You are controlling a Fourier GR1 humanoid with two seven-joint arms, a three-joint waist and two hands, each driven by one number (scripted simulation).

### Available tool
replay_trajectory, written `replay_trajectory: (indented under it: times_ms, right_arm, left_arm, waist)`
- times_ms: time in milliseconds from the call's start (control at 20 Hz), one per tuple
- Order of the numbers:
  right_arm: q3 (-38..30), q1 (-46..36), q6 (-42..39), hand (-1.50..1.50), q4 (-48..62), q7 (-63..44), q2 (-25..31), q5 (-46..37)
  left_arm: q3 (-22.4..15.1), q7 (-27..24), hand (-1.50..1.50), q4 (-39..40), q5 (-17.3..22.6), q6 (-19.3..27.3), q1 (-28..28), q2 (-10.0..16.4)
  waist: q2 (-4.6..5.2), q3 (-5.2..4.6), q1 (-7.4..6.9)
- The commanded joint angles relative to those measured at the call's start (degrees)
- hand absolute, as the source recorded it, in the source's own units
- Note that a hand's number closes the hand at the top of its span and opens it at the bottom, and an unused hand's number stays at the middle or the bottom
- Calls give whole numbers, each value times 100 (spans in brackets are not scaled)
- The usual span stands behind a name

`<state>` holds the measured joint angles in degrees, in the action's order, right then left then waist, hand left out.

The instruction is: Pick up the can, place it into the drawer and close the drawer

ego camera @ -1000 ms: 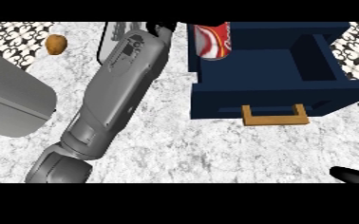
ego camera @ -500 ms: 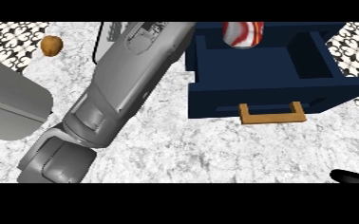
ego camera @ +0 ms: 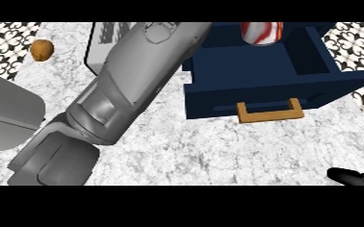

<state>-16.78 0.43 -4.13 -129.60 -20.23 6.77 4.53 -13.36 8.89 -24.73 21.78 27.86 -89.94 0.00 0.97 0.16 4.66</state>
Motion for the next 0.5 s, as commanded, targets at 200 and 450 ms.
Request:
replay_trajectory:
  times_ms: [200, 450]
  right_arm:
    - [-13, -204, 70, -150, 0, -154, 103, -68]
    - [165, -788, 204, -150, 349, -342, 222, -264]
  left_arm:
    - [-351, -115, -150, 457, 350, 543, -256, 0]
    - [-576, -418, -150, 513, 561, 796, -104, 0]
  waist:
    - [9, 1, 19]
    - [59, 0, 55]
